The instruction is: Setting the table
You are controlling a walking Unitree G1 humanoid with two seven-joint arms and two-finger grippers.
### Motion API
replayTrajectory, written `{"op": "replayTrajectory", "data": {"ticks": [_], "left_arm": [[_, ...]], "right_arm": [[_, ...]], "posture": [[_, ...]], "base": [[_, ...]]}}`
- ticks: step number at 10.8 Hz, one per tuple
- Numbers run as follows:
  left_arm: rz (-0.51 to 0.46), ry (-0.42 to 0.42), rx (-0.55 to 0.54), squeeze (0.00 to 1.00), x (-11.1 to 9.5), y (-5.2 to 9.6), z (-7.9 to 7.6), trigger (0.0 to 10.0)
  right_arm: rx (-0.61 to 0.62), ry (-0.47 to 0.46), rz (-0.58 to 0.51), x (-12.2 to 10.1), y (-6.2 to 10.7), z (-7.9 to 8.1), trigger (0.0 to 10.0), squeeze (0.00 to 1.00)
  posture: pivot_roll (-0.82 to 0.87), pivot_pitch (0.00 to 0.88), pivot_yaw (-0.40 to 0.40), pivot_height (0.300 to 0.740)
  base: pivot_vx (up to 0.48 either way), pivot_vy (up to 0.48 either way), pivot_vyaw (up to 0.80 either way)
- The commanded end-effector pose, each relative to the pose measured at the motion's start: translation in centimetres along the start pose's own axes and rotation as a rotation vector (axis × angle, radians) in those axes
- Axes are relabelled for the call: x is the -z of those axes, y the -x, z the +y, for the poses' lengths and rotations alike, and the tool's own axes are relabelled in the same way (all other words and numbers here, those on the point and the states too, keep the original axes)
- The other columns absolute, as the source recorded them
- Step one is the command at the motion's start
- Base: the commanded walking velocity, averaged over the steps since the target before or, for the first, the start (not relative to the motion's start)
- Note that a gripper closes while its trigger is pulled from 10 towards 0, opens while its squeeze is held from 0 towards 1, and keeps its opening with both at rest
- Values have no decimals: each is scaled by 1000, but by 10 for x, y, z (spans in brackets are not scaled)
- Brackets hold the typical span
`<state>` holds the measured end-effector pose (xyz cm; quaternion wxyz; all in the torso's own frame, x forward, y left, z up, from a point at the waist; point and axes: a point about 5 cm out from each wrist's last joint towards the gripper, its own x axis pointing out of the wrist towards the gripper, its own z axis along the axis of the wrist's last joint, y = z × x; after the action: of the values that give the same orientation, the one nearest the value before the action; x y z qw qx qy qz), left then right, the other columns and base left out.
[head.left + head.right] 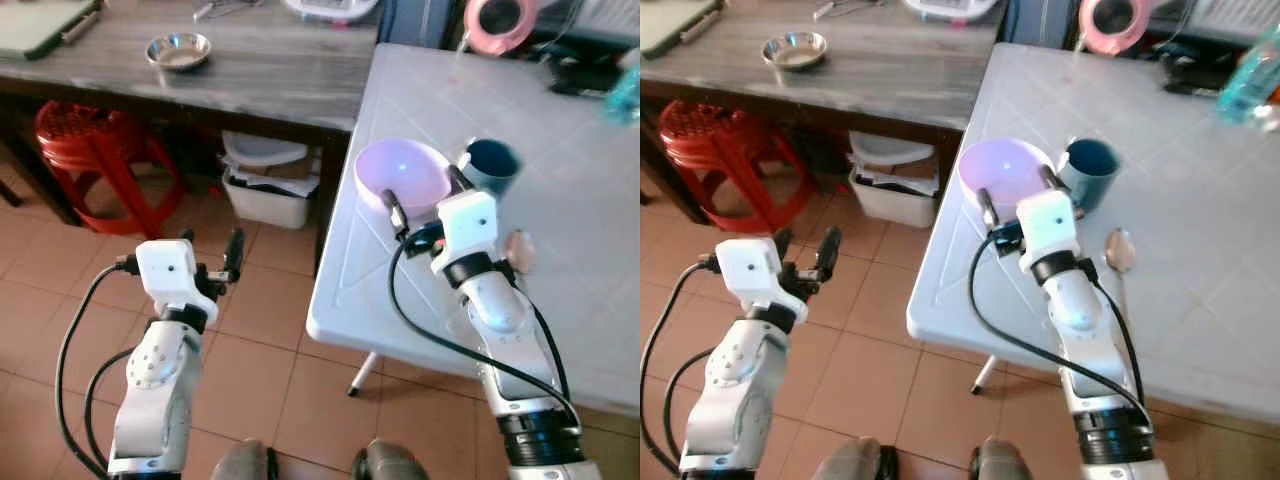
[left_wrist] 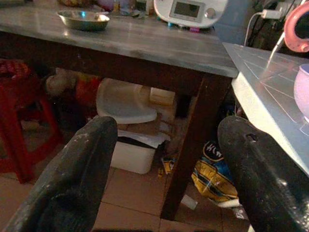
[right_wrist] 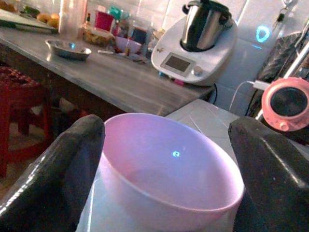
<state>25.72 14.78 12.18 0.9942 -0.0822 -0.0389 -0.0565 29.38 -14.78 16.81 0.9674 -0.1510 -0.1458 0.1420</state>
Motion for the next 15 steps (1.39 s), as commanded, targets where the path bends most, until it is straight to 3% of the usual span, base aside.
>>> {"op": "replayTrajectory", "data": {"ticks": [1,3,5,7,10,12,15], "left_arm": [[-4,3,-10,0,-1,2,-1,10000],[15,-3,-14,0,2,2,1,10000],[62,-7,3,0,10,8,0,10000],[94,-8,14,0,14,10,-1,10000],[124,-7,16,0,17,11,-1,10000],[125,-9,19,0,17,11,-2,10000],[147,-5,29,0,20,11,-4,10000]], "right_arm": [[-23,5,-8,-1,4,2,10000,0],[-30,35,-14,-3,2,2,10000,0],[-50,2,32,0,-6,-6,10000,0],[-223,70,88,5,-13,-9,10000,0],[-241,105,215,16,-30,-24,10000,0],[-278,148,217,14,-40,-22,10000,0],[-294,117,307,17,-51,-30,10000,0]], "posture": [[-10,128,2,740],[-7,132,1,740],[-5,155,5,740],[-8,166,5,740],[-6,175,5,740],[-1,176,5,740],[-4,175,1,740]], "base": [[0,0,0],[0,0,400],[0,0,400],[0,0,0],[0,0,0],[0,0,0],[0,0,0]]}}
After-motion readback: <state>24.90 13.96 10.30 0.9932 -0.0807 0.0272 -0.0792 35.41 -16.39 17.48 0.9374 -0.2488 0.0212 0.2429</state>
